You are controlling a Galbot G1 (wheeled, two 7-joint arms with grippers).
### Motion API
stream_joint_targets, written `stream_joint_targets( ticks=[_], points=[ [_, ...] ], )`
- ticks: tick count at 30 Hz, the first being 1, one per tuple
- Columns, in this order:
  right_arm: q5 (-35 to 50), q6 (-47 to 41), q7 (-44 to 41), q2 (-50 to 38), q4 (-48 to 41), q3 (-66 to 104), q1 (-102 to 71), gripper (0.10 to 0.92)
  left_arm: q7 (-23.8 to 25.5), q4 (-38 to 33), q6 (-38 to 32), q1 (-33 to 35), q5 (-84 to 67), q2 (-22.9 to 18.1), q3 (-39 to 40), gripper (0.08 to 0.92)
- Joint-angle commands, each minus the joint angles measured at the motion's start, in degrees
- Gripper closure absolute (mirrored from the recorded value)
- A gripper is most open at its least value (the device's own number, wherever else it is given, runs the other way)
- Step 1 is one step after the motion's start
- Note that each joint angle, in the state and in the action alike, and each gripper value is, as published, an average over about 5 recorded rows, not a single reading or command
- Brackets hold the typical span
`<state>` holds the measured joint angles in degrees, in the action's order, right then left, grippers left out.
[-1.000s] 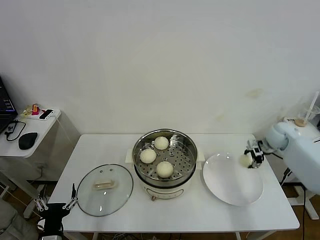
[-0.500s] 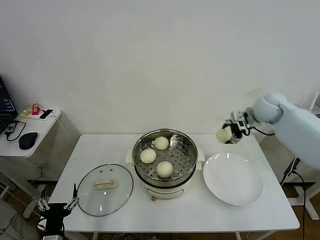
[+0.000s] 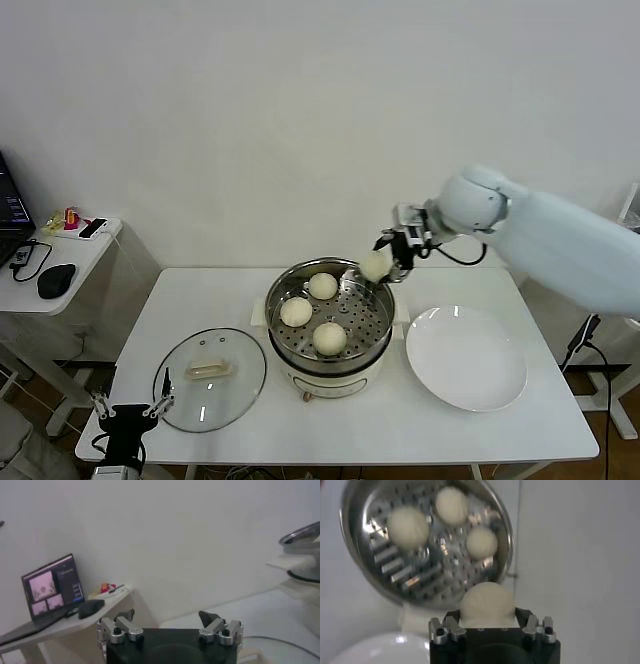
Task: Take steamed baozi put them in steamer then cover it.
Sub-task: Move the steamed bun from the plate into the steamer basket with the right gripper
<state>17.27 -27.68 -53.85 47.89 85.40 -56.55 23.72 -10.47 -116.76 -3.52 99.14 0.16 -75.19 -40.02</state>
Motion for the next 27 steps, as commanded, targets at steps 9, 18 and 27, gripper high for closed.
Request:
stream_joint_targets(
  ticks=[9, 18, 27],
  points=[
    [5.19, -10.03, 5.79, 9.24, -4.03, -7.95, -1.71, 0.338, -0.34, 0.53, 0.07, -0.72, -6.11, 2.32, -0.29, 0.177],
    [0.29, -9.08, 4.78, 9.59, -6.5, -7.84, -3.59, 0.338, -0.34, 0.65, -0.07, -1.08, -6.07, 2.42, -0.85, 0.177],
    [-1.93, -8.29, 3.71, 9.2, -7.11, -7.49, -4.57, 0.338, -0.33, 0.89, -0.25, -1.34, -5.85, 2.22, -1.04, 0.177]
  ],
)
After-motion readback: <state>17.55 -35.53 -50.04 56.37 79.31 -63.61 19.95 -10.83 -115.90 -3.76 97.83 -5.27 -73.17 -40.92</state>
